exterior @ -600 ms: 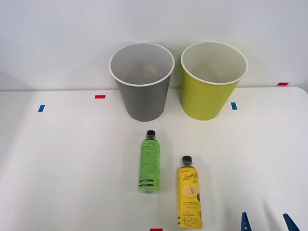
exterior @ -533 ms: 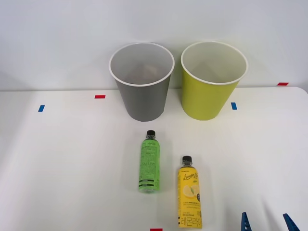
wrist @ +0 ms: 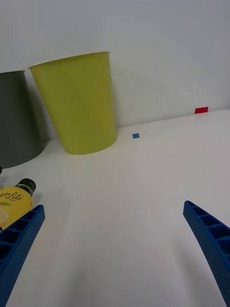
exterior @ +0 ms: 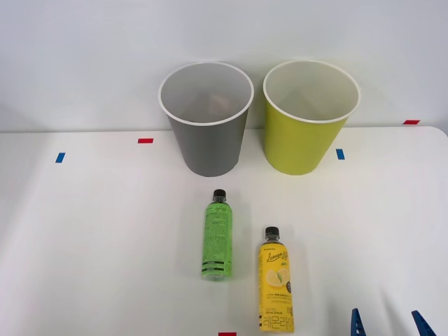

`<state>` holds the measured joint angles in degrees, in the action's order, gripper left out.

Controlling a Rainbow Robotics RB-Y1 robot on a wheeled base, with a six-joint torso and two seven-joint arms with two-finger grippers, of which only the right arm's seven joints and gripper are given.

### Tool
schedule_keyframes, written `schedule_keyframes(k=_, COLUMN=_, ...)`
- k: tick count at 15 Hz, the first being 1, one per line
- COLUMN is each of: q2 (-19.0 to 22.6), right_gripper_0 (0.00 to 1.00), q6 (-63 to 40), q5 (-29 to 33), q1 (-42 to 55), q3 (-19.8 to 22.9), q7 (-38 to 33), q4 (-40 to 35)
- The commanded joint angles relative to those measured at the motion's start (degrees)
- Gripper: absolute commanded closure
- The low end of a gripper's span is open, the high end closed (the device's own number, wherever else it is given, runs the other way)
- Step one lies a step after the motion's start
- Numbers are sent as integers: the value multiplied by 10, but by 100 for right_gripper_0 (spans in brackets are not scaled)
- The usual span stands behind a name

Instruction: Put cans in the gray bin, plastic bottles in the light green bin

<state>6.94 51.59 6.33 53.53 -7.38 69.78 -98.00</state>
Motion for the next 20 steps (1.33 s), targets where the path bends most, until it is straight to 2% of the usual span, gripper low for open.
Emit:
schedule_keyframes(k=1, q2=0, right_gripper_0=0, q6=0, q5=0, q1=0, q3=0, q7=0, q4=0)
schedule_keyframes(k=20, q2=0, right_gripper_0=0, q6=0, q5=0, q1=0, q3=0, q7=0, q4=0)
